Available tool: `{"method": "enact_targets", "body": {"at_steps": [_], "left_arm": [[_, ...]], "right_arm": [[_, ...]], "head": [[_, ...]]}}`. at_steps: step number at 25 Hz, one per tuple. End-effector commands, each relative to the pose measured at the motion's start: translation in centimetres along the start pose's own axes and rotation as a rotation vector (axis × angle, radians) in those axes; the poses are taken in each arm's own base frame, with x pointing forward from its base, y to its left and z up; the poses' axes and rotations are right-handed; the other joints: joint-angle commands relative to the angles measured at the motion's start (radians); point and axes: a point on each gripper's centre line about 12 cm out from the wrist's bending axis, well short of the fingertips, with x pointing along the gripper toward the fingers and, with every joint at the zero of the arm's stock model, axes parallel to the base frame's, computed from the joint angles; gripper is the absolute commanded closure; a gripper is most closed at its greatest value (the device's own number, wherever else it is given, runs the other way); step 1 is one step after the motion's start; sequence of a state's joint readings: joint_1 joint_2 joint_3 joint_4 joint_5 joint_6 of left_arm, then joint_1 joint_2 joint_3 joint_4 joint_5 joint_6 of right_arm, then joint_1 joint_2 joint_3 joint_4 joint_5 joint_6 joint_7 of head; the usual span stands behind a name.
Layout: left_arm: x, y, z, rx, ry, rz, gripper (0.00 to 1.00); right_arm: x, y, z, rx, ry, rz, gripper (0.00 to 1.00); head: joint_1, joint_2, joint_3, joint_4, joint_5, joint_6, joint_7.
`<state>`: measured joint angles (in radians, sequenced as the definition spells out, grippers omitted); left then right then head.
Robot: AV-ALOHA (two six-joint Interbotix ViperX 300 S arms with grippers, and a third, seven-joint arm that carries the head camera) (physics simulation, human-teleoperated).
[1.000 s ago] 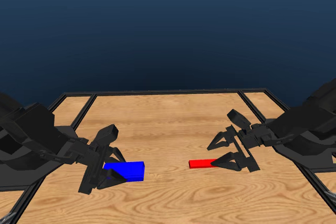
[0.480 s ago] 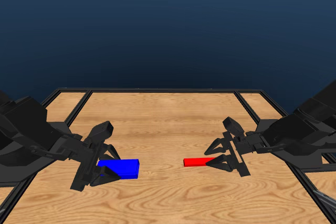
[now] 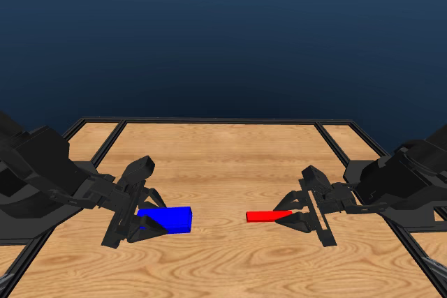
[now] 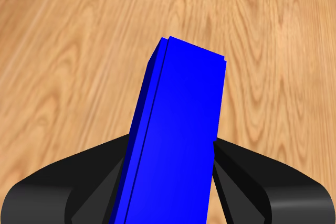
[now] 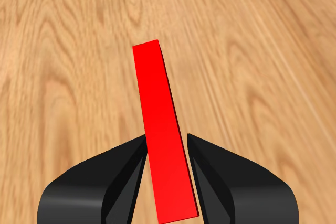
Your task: Insert peg into socket
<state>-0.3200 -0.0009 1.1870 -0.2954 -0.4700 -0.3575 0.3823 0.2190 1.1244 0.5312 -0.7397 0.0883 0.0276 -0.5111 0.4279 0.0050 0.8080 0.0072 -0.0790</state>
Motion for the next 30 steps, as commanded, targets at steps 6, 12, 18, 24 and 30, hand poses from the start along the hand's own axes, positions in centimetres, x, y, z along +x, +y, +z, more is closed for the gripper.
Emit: {"method": "enact_targets", "body": {"at_steps": [6,12,18,24,30], "left_arm": [[-0.7,-1.2,2.0,0.029,-0.078,-0.046,1.0],[-0.9,-1.5,2.9,0.043,-0.075,-0.049,1.0],[-1.3,-2.3,4.2,0.077,-0.083,-0.07,1.0],[-1.6,-2.3,5.1,0.109,-0.069,-0.065,1.0],[-1.6,-2.7,6.2,0.127,-0.078,-0.07,1.0]], "right_arm": [[0.4,0.0,3.5,0.016,-0.023,-0.014,1.0],[-0.4,0.2,8.2,0.048,-0.097,0.019,1.0],[0.6,2.2,11.1,-0.043,-0.074,0.09,1.0],[1.6,3.6,12.7,-0.063,-0.049,0.131,1.0],[2.5,3.8,12.6,-0.057,-0.028,0.136,1.0]], "head": [[0.014,-0.03,-0.005,0.008,-0.022,0.014,0.015],[0.026,-0.033,-0.001,0.016,-0.024,0.031,0.033],[0.037,-0.023,0.0,0.023,-0.022,0.046,0.047],[0.041,-0.017,0.001,0.024,-0.02,0.049,0.045],[0.043,-0.017,0.002,0.024,-0.017,0.047,0.045]]}}
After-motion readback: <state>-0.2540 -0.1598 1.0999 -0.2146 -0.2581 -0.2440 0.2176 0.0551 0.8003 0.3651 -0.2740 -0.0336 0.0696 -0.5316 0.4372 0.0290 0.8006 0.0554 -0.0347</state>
